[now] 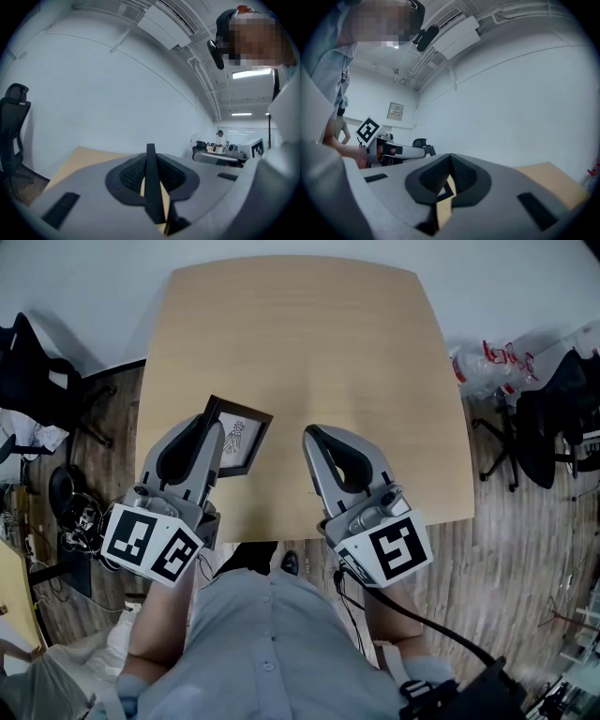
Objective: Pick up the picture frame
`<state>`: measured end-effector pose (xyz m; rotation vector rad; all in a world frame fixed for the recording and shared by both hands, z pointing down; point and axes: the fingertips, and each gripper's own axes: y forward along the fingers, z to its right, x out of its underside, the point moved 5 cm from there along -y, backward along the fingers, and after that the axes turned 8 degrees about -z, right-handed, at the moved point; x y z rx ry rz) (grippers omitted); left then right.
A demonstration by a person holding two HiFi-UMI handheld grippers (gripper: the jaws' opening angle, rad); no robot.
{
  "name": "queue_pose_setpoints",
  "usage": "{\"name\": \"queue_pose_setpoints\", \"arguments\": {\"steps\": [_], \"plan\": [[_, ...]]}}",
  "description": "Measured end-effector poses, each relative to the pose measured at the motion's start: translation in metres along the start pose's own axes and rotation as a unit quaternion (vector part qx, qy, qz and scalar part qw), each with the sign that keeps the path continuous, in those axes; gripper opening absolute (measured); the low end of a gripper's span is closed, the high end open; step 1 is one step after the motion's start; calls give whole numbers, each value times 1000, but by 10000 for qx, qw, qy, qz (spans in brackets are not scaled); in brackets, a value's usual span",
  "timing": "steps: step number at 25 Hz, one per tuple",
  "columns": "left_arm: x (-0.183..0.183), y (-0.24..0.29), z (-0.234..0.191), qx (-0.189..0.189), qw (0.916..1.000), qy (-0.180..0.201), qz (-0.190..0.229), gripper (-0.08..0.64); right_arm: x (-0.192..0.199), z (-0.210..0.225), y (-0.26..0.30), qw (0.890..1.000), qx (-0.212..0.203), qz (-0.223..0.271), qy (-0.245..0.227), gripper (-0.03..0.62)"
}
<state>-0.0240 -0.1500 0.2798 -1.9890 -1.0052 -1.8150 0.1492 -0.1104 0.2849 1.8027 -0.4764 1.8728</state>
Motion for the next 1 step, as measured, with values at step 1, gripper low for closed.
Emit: {"name": "queue_pose_setpoints", "arguments": {"steps": [1], "plan": [[1, 0, 1, 7, 10000, 3, 0, 66, 1, 0, -1, 10000, 3, -2, -6, 2]]}}
